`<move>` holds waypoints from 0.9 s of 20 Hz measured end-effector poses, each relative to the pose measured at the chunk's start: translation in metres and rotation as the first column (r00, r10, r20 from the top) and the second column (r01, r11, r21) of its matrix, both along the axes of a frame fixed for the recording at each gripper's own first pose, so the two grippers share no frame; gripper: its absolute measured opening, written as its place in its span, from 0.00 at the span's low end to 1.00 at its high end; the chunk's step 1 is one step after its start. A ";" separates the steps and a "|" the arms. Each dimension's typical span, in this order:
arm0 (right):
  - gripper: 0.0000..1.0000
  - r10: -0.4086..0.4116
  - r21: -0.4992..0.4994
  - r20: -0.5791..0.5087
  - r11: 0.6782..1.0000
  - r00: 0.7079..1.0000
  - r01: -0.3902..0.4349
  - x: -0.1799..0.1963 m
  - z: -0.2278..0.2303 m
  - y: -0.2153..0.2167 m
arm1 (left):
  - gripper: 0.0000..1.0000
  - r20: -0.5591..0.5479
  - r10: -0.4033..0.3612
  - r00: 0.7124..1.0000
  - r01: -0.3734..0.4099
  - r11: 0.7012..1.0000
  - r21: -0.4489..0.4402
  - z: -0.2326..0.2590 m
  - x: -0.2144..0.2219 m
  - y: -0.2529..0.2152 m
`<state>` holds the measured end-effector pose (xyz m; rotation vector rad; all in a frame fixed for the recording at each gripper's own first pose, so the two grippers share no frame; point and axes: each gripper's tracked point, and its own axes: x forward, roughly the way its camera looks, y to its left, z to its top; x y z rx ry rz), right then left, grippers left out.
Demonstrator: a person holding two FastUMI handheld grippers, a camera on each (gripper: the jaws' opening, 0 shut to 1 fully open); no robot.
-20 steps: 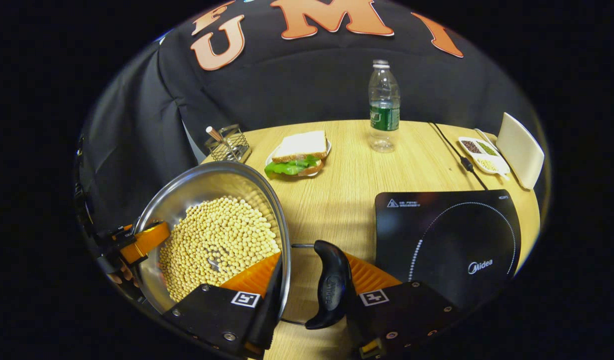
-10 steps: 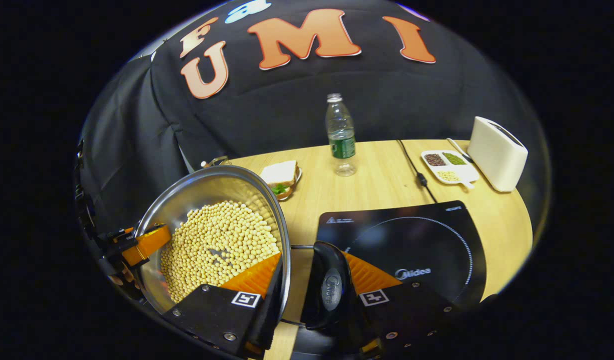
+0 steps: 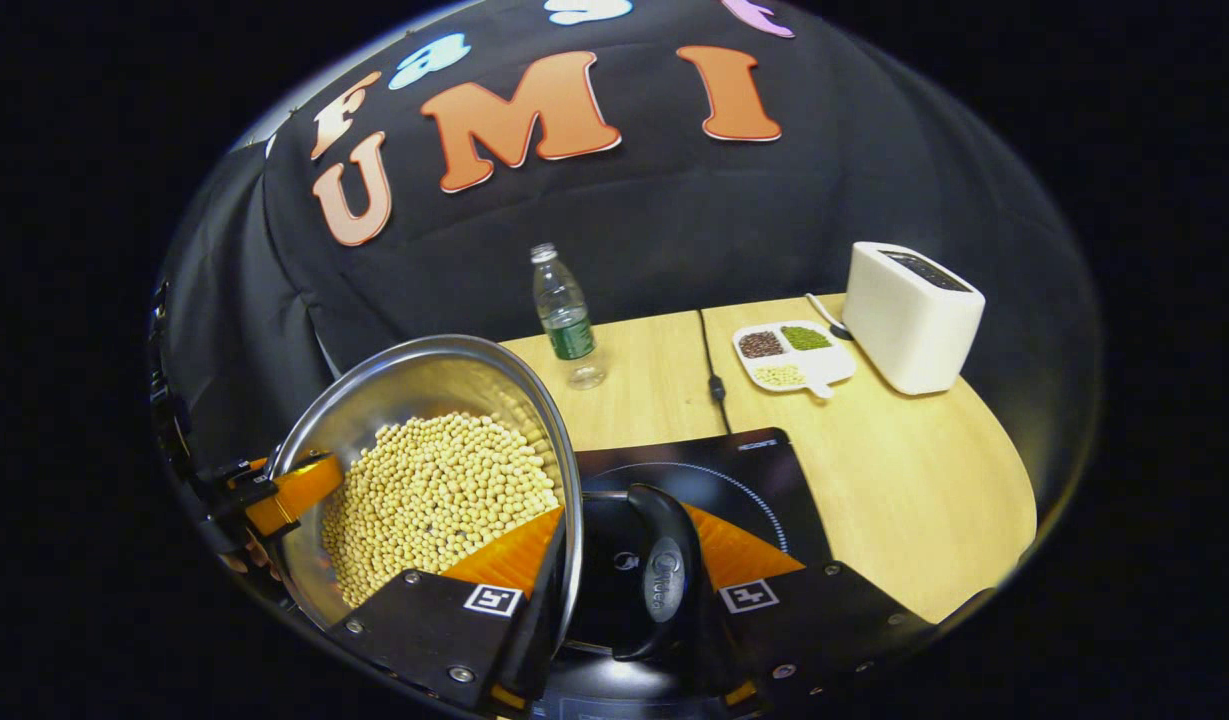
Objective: First push the handle of the pot to place it horizontally, then grasp the pot with both hands and set it on the induction cooktop.
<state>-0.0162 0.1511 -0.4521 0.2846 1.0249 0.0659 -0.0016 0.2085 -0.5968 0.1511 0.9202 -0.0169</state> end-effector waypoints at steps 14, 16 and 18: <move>0.53 -0.110 -0.078 0.007 0.991 0.994 0.111 0.005 -0.021 -0.099 | 0.68 -0.009 -0.081 0.997 0.080 0.993 -0.083 -0.020 0.010 0.000; 0.57 -0.116 -0.084 0.002 0.990 0.993 0.116 0.004 -0.029 -0.106 | 0.69 -0.022 -0.086 0.996 0.084 0.992 -0.093 -0.025 0.010 -0.001; 0.57 -0.124 -0.086 -0.009 0.989 0.992 0.123 0.001 -0.037 -0.114 | 0.69 -0.036 -0.092 0.995 0.088 0.991 -0.098 -0.022 0.012 0.001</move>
